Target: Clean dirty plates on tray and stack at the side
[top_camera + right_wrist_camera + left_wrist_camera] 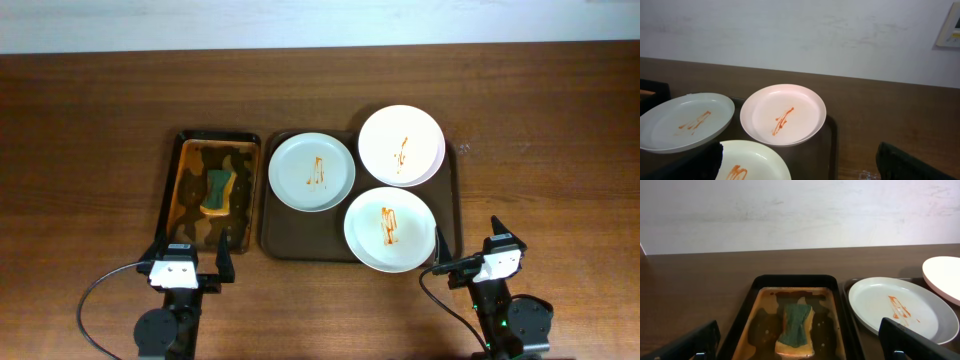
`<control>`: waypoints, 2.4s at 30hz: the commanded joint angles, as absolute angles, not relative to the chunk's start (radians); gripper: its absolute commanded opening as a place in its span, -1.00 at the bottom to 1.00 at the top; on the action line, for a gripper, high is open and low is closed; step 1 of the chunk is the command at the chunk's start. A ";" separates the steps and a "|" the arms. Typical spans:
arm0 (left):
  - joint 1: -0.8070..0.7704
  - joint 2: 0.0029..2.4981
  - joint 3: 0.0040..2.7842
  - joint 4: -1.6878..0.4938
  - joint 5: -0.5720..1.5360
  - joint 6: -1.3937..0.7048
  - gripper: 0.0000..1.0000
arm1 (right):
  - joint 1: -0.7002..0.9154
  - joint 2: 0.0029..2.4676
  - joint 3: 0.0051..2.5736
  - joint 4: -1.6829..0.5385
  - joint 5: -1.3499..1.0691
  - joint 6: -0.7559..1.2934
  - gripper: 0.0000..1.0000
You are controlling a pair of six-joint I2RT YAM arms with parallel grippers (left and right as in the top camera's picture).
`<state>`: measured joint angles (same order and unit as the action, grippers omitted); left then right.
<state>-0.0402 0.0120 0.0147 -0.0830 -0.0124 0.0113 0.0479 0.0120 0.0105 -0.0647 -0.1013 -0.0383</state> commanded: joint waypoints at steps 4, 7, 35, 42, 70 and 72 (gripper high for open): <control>-0.046 0.007 0.009 -0.084 -0.015 0.016 0.99 | 0.053 0.007 0.006 -0.071 -0.096 -0.045 0.97; -0.046 0.007 0.009 -0.084 -0.015 0.016 0.99 | 0.053 0.007 0.006 -0.071 -0.096 -0.045 0.97; -0.046 0.007 0.010 -0.070 -0.015 -0.015 0.99 | 0.053 0.007 0.006 -0.068 -0.100 -0.045 0.97; -0.045 0.051 0.111 -0.205 -0.023 -0.014 0.99 | 0.052 0.009 0.040 -0.084 -0.099 0.042 0.97; 0.017 1.348 1.180 -0.809 0.038 -0.007 0.71 | 0.052 1.000 0.883 -0.857 -0.277 0.060 0.97; 0.018 1.486 1.254 -0.800 0.037 -0.007 0.67 | 0.052 1.029 0.883 -0.857 -0.277 0.060 0.98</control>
<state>0.0074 1.3354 1.1584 -0.8108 0.0288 -0.0109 0.0475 1.0016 0.8635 -0.8600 -0.2642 0.0528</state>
